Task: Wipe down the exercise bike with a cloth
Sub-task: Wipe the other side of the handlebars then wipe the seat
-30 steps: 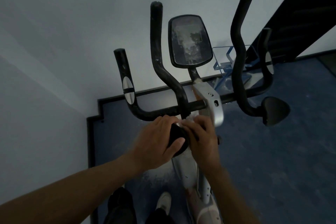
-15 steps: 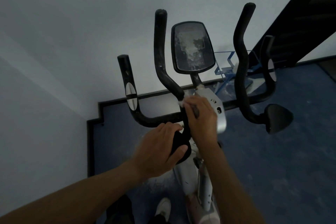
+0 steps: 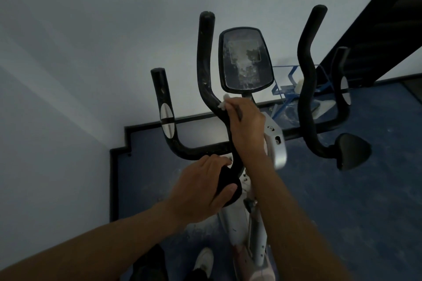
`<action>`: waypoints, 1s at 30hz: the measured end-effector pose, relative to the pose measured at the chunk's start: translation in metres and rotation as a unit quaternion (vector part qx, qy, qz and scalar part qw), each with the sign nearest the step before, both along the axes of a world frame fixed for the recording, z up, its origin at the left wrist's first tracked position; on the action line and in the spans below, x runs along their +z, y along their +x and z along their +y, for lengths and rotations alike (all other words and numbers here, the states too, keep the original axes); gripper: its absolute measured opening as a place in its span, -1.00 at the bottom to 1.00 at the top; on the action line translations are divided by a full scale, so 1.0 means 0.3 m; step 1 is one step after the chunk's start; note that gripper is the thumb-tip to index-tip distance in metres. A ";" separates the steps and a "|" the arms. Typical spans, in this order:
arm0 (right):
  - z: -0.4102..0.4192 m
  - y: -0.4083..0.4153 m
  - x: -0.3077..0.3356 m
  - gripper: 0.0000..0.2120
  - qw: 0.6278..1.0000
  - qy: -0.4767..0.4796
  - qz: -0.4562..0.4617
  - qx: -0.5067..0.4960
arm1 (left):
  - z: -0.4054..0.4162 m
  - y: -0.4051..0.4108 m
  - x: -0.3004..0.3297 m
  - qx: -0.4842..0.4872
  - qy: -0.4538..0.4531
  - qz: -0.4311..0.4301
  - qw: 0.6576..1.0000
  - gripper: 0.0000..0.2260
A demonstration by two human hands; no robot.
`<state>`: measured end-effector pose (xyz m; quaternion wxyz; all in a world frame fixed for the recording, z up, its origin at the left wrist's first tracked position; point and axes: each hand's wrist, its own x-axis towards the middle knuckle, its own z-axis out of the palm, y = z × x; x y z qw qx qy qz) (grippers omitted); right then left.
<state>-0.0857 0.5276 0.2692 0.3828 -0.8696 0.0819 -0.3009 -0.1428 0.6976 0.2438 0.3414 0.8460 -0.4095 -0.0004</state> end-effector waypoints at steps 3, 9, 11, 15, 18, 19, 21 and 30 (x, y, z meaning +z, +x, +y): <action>-0.010 -0.032 -0.018 -0.93 1.000 -0.011 -0.003 0.017 | -0.001 0.002 -0.003 -0.001 -0.001 -0.003 1.000 -0.60; -0.037 -0.223 -0.124 -0.88 0.999 -0.023 0.022 -0.012 | 0.001 0.005 0.002 -0.001 0.002 0.010 1.000 -0.62; -0.030 -0.247 -0.142 -0.87 0.999 -0.025 0.014 -0.019 | 0.002 0.005 0.003 -0.003 0.002 0.014 1.000 -0.61; -0.002 -0.150 -0.084 -0.91 0.999 -0.032 0.009 -0.036 | 0.001 0.005 -0.006 -0.001 0.011 0.014 1.000 -0.62; 0.013 -0.007 -0.028 -0.91 0.998 -0.064 -0.022 -0.011 | -0.002 0.005 -0.015 -0.002 0.009 0.013 1.000 -0.60; 0.012 0.027 -0.019 -0.91 0.997 -0.076 -0.026 0.002 | -0.002 0.005 -0.017 -0.002 0.009 0.015 1.000 -0.61; 0.003 0.043 -0.025 -0.90 0.995 -0.094 -0.018 0.019 | -0.001 0.005 -0.017 -0.001 0.009 0.014 1.000 -0.62; -0.048 -0.272 -0.144 -0.85 0.985 -0.156 0.002 0.069 | 0.006 0.007 -0.008 0.000 0.018 0.016 1.000 -0.61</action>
